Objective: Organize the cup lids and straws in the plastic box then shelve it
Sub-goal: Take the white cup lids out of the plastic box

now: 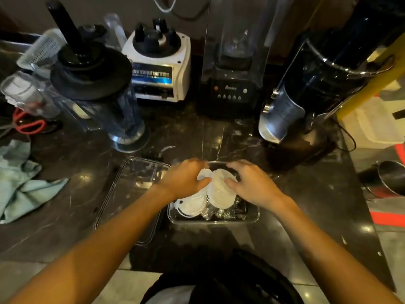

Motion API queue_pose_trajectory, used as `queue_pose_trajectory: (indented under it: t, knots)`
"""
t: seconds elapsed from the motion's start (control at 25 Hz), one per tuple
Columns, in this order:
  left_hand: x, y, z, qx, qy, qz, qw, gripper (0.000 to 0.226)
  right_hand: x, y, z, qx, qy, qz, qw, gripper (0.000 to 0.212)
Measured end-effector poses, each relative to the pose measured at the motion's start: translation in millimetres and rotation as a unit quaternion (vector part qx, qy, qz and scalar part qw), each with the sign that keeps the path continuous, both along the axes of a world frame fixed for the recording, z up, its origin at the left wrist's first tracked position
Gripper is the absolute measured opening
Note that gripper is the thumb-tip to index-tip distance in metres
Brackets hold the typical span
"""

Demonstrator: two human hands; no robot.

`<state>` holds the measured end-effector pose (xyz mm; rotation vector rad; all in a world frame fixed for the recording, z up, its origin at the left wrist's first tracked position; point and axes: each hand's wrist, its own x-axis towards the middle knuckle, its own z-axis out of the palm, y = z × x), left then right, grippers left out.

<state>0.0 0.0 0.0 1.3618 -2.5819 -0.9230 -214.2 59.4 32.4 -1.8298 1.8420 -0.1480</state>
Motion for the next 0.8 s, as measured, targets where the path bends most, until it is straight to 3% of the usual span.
queue_pose_trajectory:
  t: [0.36, 0.48, 0.64, 0.8]
  knots:
    - [-10, 25, -25, 0.044, 0.038, 0.066, 0.996, 0.046, 3, 14, -40, 0.073, -0.084, -0.075, 0.991, 0.041]
    - [-12, 32, -25, 0.07, 0.024, 0.096, 0.993, 0.058, 4, 11, -40, 0.104, -0.117, -0.108, 0.982, 0.041]
    - [-14, 35, -20, 0.054, -0.03, 0.069, 0.996, 0.077, 2, 7, -46, 0.107, -0.125, -0.124, 0.978, 0.052]
    - [-21, 35, -23, 0.037, -0.063, 0.066, 0.995, 0.069, 0, 9, -51, 0.09, -0.119, -0.138, 0.979, 0.071]
